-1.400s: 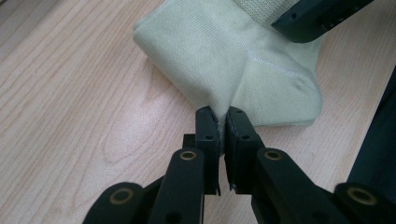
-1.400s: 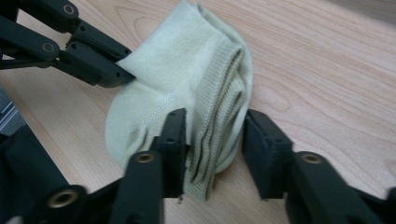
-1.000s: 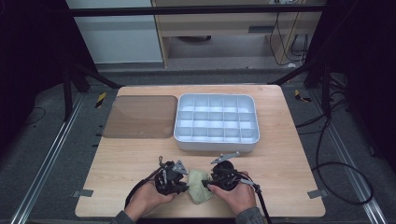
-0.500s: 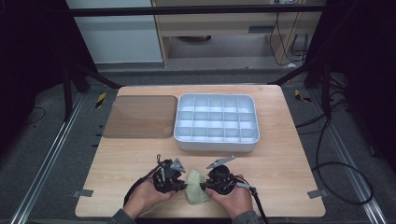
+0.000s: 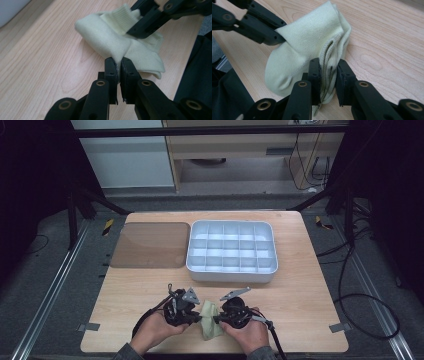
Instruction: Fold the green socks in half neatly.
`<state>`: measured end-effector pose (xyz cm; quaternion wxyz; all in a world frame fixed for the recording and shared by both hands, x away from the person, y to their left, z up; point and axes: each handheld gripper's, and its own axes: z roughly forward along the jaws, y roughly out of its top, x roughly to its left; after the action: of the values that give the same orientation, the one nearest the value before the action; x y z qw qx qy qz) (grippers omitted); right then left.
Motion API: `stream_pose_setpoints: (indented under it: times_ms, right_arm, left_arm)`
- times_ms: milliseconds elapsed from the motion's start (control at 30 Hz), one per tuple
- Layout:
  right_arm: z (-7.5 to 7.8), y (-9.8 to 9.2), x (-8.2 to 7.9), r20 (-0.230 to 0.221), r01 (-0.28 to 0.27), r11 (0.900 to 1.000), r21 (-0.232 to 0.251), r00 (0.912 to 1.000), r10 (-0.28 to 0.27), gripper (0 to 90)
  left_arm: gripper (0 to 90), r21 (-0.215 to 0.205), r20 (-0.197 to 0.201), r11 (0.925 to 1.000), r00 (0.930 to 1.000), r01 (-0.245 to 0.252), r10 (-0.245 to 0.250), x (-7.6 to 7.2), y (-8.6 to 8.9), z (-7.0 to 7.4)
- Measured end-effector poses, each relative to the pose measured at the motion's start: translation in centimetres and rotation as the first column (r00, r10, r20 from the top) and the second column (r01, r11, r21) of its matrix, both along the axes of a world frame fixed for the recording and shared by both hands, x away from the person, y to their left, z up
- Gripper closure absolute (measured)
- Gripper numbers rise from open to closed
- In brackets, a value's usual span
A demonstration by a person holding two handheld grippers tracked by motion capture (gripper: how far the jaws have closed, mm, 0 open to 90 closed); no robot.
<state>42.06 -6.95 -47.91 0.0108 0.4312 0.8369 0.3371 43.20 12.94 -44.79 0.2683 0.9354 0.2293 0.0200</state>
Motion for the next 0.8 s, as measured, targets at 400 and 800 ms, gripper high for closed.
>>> stream_pose_setpoints:
  times_ms: [400, 800]
  right_arm:
    - [-0.2, -0.4, 0.1, -0.007, 0.012, 1.000, 0.022, 0.9999, -0.012, 76.6]
    - [-0.4, -0.9, 0.0, -0.002, 0.027, 0.999, 0.028, 0.9996, -0.027, 70.4]
  left_arm:
    - [84.4, -0.022, 0.034, 0.9955, 0.9952, 0.092, -0.092, -1.3, -2.3, 0.8]
    - [84.4, -0.004, 0.019, 0.9927, 0.9925, 0.121, -0.121, -1.5, -2.9, 0.2]
